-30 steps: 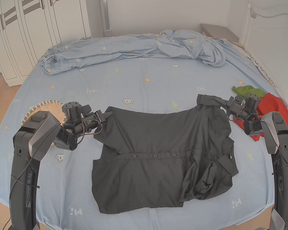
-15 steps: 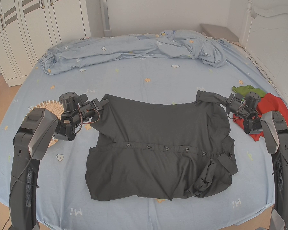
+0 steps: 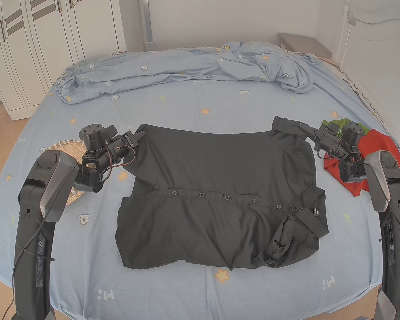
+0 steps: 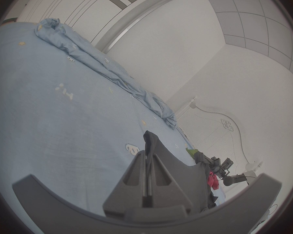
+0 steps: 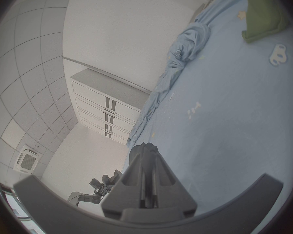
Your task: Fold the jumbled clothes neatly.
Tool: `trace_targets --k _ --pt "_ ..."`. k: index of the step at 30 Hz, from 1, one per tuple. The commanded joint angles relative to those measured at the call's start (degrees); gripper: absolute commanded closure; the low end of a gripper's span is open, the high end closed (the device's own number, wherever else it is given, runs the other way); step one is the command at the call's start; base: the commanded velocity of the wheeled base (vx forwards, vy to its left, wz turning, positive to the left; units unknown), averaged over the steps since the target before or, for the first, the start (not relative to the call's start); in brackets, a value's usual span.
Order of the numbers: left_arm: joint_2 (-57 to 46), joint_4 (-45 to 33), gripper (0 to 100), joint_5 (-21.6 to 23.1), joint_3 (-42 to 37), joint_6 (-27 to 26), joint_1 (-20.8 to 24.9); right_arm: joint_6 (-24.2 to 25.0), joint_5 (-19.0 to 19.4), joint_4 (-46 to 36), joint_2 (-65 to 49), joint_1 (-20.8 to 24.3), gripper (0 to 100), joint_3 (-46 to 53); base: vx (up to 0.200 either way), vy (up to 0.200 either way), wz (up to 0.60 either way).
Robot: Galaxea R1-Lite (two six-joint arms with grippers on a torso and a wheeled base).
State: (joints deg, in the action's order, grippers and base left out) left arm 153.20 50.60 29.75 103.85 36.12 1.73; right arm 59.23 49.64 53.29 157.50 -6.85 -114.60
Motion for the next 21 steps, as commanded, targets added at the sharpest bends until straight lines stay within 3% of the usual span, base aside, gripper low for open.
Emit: trace_targets --k 1,9,10,12,13,21 --pt "0.5 -0.1 100 -0.1 0.8 0.0 0.0 0.0 0.0 0.0 -0.4 0.2 100 0.0 0.000 0.000 0.00" --pt "1.5 -0.2 100 -0.1 1.6 -0.1 0.1 -0.1 0.1 0.1 -0.2 0.2 100 0.0 0.000 0.000 0.00" --pt "1.5 -0.2 100 -0.1 1.6 -0.1 0.1 -0.1 0.1 0.1 -0.2 0.2 0 0.0 0.000 0.000 0.00" --pt "1.6 -0.2 100 -0.1 1.6 -0.3 0.1 0.0 0.1 0.0 -0.3 0.1 0 0.0 0.000 0.000 0.00" --pt "1.6 -0.2 0 -0.1 1.6 -0.3 0.1 0.0 0.0 0.0 -0.3 0.1 0 0.0 0.000 0.000 0.00" --pt "1.6 0.4 0 -1.4 3.6 -0.4 -0.9 -0.1 0.0 0.0 -0.3 -0.5 0 0.0 0.000 0.000 0.00"
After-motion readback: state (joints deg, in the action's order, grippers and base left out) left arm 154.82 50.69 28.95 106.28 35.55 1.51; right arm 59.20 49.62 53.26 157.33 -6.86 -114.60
